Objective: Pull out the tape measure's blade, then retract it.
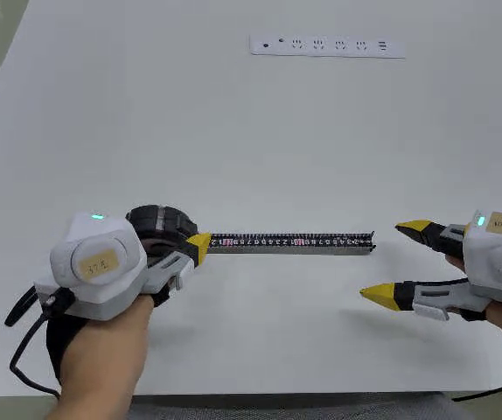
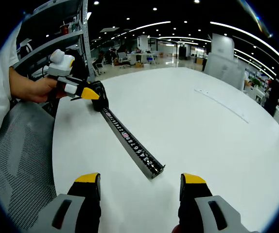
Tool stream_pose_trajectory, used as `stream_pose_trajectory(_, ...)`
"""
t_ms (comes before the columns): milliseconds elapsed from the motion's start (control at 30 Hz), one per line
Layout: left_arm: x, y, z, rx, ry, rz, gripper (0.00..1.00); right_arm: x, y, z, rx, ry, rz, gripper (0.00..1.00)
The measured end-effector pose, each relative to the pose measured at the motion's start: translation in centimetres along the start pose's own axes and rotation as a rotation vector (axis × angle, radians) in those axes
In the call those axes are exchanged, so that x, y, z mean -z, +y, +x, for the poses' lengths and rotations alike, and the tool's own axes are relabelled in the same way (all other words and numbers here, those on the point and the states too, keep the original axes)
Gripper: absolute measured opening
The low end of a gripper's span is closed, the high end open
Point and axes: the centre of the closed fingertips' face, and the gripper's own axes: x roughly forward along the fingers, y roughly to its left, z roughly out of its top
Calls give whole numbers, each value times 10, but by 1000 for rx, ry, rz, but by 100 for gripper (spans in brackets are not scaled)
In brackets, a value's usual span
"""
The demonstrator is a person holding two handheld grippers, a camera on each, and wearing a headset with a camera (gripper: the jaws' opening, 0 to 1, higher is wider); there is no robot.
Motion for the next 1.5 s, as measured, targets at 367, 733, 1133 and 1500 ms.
stream_pose_trajectory(367,3,5,6,-40,4,-5,63,-3,-9,4,-21,15,-45,56)
stream_pose_trajectory(733,6,9,10,-56,16,7,60,-1,-13,12,-61,41,-112,41)
stream_pose_trajectory(1133,7,9,11,-43,22,-8,60,6,-18,20,-114,97,-185,30)
stream_pose_trajectory(1500,7,9,11,-37,25,-12,60,5,-22,28,-168,127,-247,20)
